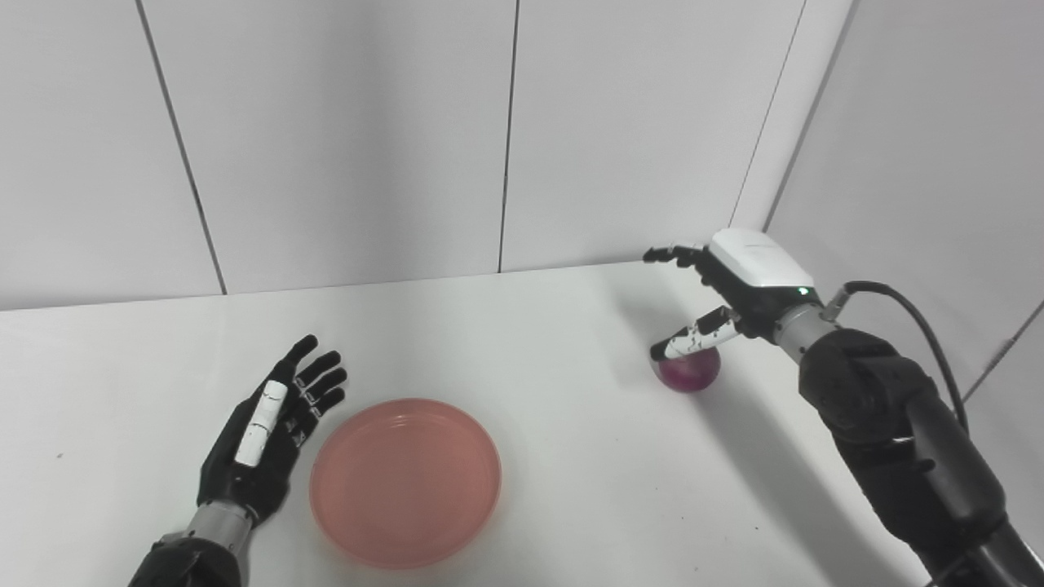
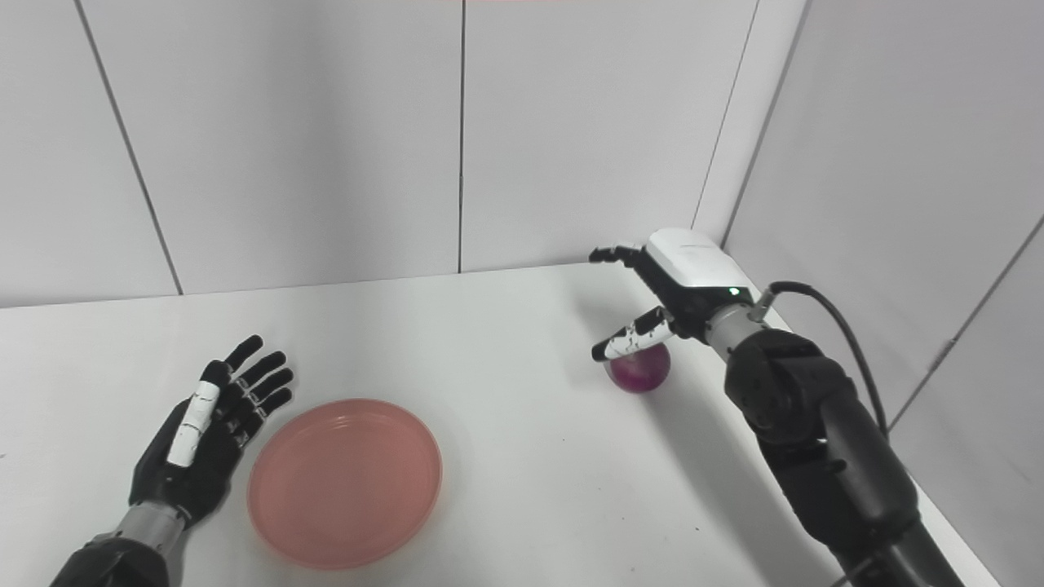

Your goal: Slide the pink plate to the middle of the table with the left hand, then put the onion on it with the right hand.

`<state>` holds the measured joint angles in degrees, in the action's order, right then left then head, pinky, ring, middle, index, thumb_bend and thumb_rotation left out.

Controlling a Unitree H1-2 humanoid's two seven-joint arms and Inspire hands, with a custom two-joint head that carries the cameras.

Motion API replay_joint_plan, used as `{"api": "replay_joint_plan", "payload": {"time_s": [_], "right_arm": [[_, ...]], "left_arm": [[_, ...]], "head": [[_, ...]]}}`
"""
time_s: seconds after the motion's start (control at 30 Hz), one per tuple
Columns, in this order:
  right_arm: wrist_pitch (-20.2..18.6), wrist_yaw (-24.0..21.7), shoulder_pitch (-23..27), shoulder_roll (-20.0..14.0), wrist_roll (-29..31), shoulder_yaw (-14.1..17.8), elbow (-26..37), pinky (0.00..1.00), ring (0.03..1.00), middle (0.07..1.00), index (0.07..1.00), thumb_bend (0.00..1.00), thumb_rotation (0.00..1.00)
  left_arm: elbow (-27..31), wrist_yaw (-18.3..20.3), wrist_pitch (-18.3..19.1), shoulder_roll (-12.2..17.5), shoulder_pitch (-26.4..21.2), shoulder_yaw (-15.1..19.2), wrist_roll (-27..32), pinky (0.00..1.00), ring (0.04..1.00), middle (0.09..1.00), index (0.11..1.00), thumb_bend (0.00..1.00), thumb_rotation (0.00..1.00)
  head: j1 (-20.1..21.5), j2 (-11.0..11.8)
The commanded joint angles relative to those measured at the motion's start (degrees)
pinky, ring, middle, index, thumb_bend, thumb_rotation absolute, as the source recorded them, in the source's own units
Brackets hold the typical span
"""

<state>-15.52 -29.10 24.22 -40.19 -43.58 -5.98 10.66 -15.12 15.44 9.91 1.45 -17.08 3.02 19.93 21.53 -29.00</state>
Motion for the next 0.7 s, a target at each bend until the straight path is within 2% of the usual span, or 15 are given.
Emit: {"api": "replay_joint_plan", "payload": {"time_s": [0.0, 0.13, 0.2, 0.4, 0.67], "right_arm": [[-1.21, -1.64, 4.4, -2.47, -1.77, -0.47, -0.42, 0.61, 0.813, 0.835, 0.826, 1.0, 0.31], [-3.28, -6.31, 6.86, -2.67, -2.15, -2.36, -3.31, 0.63, 0.828, 0.839, 0.829, 1.0, 0.27], [-3.75, -6.94, 7.5, -2.3, -2.45, -2.95, -5.01, 0.63, 0.819, 0.836, 0.826, 1.0, 0.24], [-4.32, -7.11, 7.71, -1.25, -3.49, -3.8, -7.52, 0.61, 0.794, 0.83, 0.825, 1.0, 0.2], [-3.9, -6.64, 7.31, -1.32, -4.35, -5.36, -10.1, 0.62, 0.834, 0.857, 0.835, 1.0, 0.21]], "left_arm": [[-3.52, -1.32, 3.09, 0.8, 3.15, -0.11, -1.38, 0.88, 0.847, 0.835, 0.875, 0.81, 0.64], [-3.21, -1.28, 3.33, 0.9, 3.29, -0.13, -1.34, 0.88, 0.848, 0.837, 0.881, 0.8, 0.65], [-3.07, -1.38, 3.5, 0.88, 3.34, -0.06, -1.27, 0.88, 0.848, 0.839, 0.881, 0.81, 0.65], [-2.93, -1.31, 3.62, 0.81, 3.43, -0.04, -1.14, 0.88, 0.85, 0.843, 0.875, 0.81, 0.64], [-3.16, -1.13, 3.35, 0.91, 3.55, -0.33, -1.35, 0.88, 0.85, 0.845, 0.884, 0.81, 0.65]], "head": [[-0.06, -0.01], [0.11, -0.05], [0.0, -0.05], [-0.13, -0.05], [-0.4, 0.3]]}}
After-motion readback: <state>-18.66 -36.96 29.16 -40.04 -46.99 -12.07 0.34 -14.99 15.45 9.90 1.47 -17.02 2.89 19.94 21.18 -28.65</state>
